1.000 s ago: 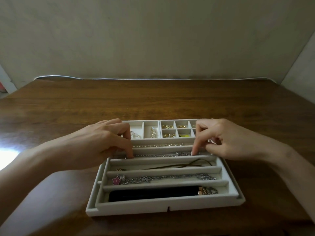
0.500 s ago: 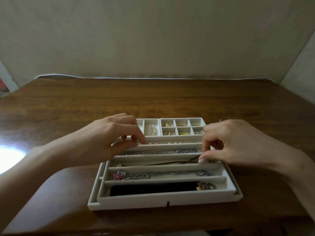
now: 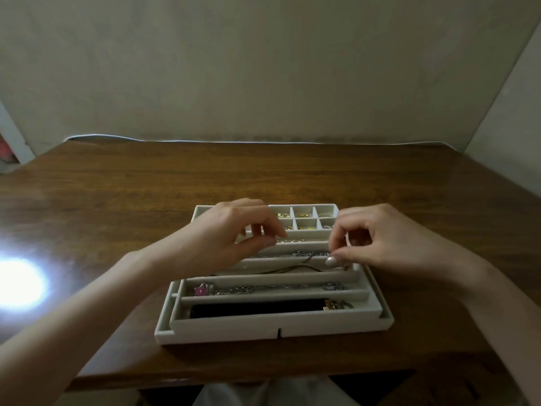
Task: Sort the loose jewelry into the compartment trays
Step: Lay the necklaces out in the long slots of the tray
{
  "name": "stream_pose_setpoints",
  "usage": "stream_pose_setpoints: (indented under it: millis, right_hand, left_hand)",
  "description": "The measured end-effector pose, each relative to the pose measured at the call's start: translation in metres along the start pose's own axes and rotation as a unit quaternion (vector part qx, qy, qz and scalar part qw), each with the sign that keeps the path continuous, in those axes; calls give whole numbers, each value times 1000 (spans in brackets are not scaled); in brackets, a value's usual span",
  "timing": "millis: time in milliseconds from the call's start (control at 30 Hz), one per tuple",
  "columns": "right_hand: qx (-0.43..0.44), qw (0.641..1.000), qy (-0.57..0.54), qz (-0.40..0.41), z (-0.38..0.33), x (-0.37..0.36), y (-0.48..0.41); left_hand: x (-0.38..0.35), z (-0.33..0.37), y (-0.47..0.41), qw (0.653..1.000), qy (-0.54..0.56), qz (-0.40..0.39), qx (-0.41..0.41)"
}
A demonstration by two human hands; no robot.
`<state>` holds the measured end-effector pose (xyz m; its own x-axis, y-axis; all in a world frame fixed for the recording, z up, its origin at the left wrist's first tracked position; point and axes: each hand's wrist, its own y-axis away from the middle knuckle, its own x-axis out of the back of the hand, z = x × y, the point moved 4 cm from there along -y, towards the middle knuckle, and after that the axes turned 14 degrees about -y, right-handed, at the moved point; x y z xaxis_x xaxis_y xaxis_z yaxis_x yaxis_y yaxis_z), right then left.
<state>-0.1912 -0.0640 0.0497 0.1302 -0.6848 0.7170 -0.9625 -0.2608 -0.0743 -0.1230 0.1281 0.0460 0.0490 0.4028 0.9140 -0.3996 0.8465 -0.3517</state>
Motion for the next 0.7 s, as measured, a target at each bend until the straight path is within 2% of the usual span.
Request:
stream_pose_setpoints:
  millis: [133,367,500,600,700]
  right_hand:
    - [2,989,-144,31,-6,7,-7]
    - [2,933,-354,61,-13,10,-23]
    - [-29,905,-421,53,-9,14,-22]
    - [-32,902,-428,40,-6,15,-20]
    - [-15,904,-422,64,-7,15,-19]
  left_hand:
    - [-9,9,-11,996,54,-52,44]
    - [-18,12,-20,982,148,-71,91]
    - [-15,5,-17,959,239,-58,138]
    - [-11,4,-14,953,265,-62,137]
    - [-7,7,-12,946,293,-64,125]
